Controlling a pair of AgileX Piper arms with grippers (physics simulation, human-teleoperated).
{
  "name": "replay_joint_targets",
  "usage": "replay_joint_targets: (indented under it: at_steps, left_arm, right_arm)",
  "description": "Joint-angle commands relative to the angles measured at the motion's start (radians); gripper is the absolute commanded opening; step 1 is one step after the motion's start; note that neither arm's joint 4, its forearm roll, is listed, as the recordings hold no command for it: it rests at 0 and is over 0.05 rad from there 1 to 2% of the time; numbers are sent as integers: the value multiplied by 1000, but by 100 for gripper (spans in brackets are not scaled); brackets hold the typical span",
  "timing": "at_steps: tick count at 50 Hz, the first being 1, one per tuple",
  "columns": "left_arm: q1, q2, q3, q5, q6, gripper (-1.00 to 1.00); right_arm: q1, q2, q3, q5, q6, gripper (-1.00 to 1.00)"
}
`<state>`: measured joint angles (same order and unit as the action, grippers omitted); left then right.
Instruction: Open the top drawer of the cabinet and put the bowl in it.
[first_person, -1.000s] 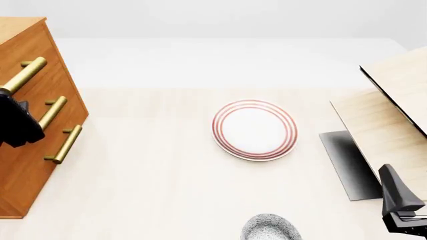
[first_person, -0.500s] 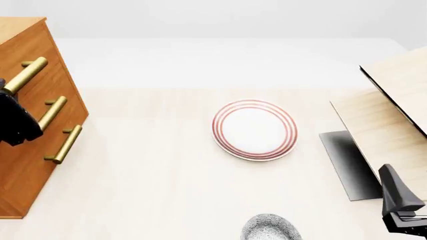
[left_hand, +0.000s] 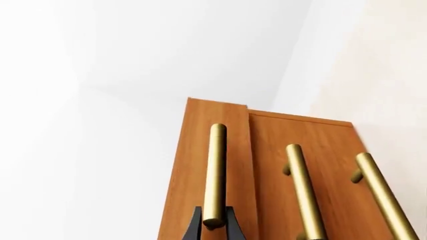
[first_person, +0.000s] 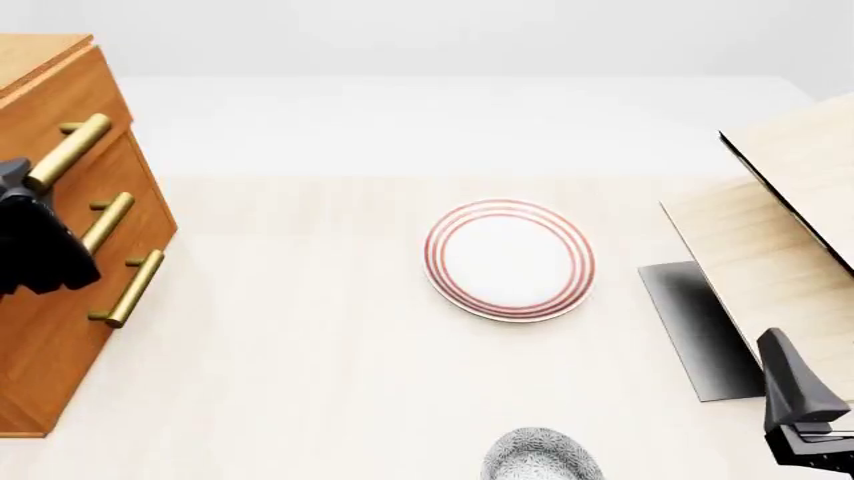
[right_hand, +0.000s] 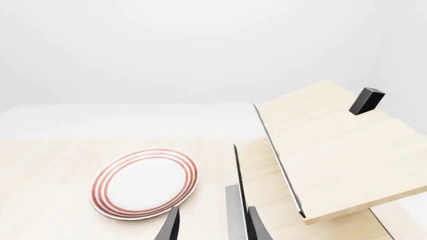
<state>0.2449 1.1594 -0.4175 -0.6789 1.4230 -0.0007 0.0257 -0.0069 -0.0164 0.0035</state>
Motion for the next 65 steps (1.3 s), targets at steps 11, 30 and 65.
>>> replay_joint_targets:
  at_steps: [11,30,65]
  left_arm:
    - [-58,6,9,-34,15,-100]
    - [-135,22,-17,-21,22,-100]
    - [-257,-52,-41,55,18,-100]
  right_arm:
    - [0,-6,1,4,-1,100]
    - [0,-6,1,4,-1,100]
    - [0,-6,1,4,-1,100]
